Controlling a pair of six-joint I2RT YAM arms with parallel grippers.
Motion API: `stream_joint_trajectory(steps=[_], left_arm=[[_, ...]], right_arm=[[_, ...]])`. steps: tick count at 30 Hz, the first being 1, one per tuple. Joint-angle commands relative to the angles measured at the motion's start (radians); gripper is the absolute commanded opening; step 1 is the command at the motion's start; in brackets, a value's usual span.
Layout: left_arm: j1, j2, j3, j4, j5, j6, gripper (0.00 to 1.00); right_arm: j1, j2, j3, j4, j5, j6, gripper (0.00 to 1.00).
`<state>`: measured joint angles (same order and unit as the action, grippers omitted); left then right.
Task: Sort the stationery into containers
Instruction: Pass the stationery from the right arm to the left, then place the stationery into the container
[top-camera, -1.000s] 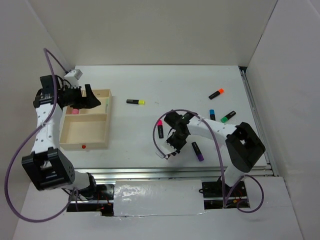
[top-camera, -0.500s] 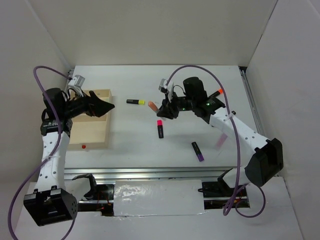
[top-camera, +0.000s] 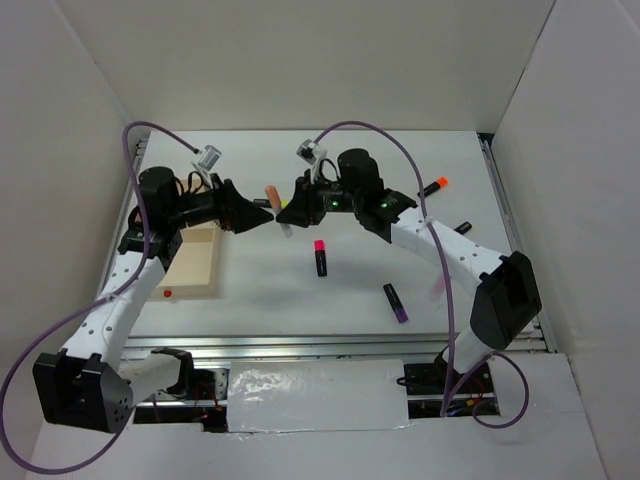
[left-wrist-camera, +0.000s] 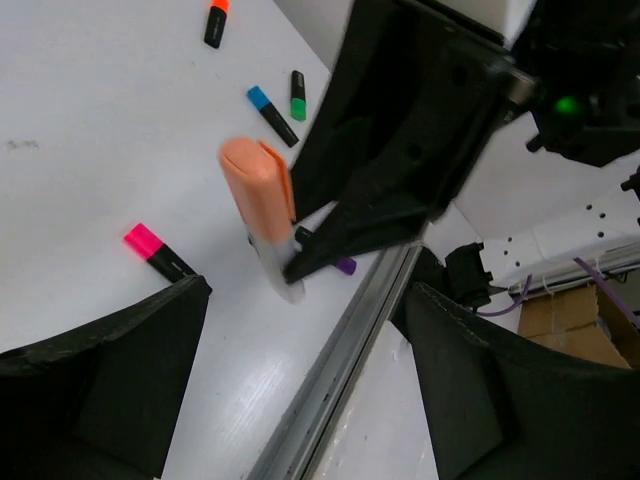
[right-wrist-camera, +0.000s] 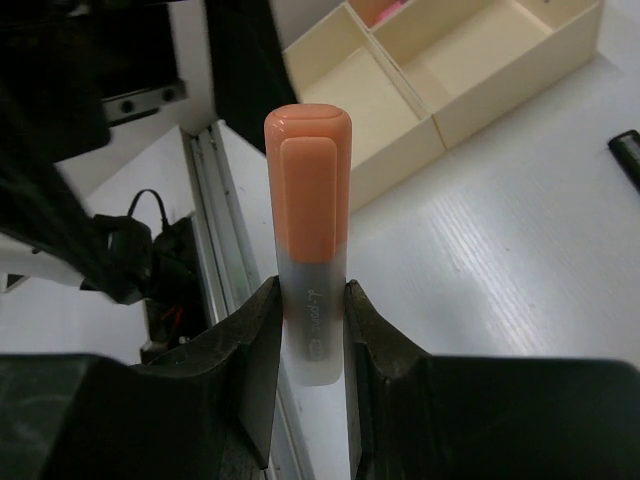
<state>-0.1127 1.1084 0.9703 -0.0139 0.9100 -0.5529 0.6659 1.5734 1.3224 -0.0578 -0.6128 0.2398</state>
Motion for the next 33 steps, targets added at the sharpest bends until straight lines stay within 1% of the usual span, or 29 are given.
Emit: stream_joint_trajectory(steps=[1,4,7,8,10,11,12,13,15,16,17,18,19,20,22,23,24,25,26,27,29,30,31,32,33], left_arm=[[0.002,0.036,0.015,0.111,-0.02,-0.079,0.92],[0.002,0.062,0.019,0.146,-0.016,-0.119,0.87],[0.001,0.08,0.024,0.169,-0.019,-0.148,0.81],[0.001,0.083,0.024,0.173,-0.019,-0.153,0.75],[0.002,0.084,0.022,0.19,-0.019,-0.168,0.7],[0.001,0.087,0.022,0.193,-0.017,-0.171,0.62],[0.002,0.087,0.019,0.195,-0.016,-0.17,0.57],[0.004,0.088,0.018,0.195,-0.011,-0.174,0.45],[0.007,0.082,0.01,0.203,-0.008,-0.179,0.3],[0.008,0.08,0.008,0.201,-0.008,-0.179,0.16],[0.019,0.076,0.011,0.183,-0.02,-0.18,0.1],[0.028,0.071,0.01,0.177,-0.022,-0.182,0.05],[0.048,0.073,0.014,0.167,-0.022,-0.173,0.0],[0.06,0.08,0.045,0.097,-0.034,-0.15,0.0],[0.091,0.105,0.102,-0.034,-0.059,-0.015,0.0],[0.108,0.143,0.176,-0.107,-0.112,0.046,0.0],[0.142,0.168,0.223,-0.259,-0.162,0.185,0.0],[0.159,0.195,0.266,-0.331,-0.225,0.255,0.0],[0.162,0.256,0.351,-0.393,-0.393,0.312,0.0],[0.165,0.287,0.388,-0.491,-0.475,0.391,0.0],[0.206,0.379,0.456,-0.538,-0.592,0.435,0.0],[0.225,0.402,0.462,-0.537,-0.627,0.461,0.0],[0.258,0.425,0.472,-0.534,-0.644,0.469,0.0],[0.268,0.474,0.475,-0.531,-0.666,0.476,0.0],[0.272,0.501,0.481,-0.522,-0.69,0.491,0.0]], right_arm=[[0.043,-0.006,0.051,0.121,-0.002,0.064,0.0],[0.063,-0.015,0.038,0.141,0.001,0.062,0.0],[0.07,-0.021,0.031,0.144,0.005,0.064,0.0],[0.07,-0.023,0.028,0.147,0.005,0.062,0.0],[0.07,-0.027,0.024,0.144,0.004,0.059,0.0],[0.07,-0.029,0.021,0.144,0.005,0.059,0.0],[0.075,-0.029,0.021,0.144,0.004,0.059,0.0],[0.075,-0.029,0.024,0.142,0.002,0.058,0.0],[0.075,-0.029,0.024,0.142,0.01,0.059,0.01],[0.074,-0.03,0.024,0.141,0.019,0.062,0.05],[0.066,-0.03,0.026,0.138,0.027,0.069,0.12],[0.057,-0.03,0.031,0.131,0.028,0.072,0.3],[0.046,-0.032,0.035,0.119,0.033,0.075,0.36],[0.009,-0.041,0.041,0.084,0.039,0.084,0.45],[-0.041,-0.053,0.052,0.034,0.039,0.085,0.48],[-0.105,-0.059,0.055,-0.034,0.038,0.082,0.49],[-0.139,-0.067,0.069,-0.077,0.022,0.044,0.5],[-0.175,-0.072,0.077,-0.129,0.021,0.014,0.5],[-0.24,-0.081,0.084,-0.24,0.024,-0.02,0.5],[-0.28,-0.087,0.086,-0.288,0.047,-0.077,0.5],[-0.354,-0.102,0.074,-0.414,0.051,-0.134,0.5],[-0.427,-0.127,0.042,-0.447,0.053,-0.155,0.5],[-0.465,-0.144,0.019,-0.47,0.071,-0.183,0.5],[-0.504,-0.177,-0.035,-0.503,0.077,-0.195,0.5],[-0.579,-0.193,-0.058,-0.517,0.081,-0.206,0.5]])
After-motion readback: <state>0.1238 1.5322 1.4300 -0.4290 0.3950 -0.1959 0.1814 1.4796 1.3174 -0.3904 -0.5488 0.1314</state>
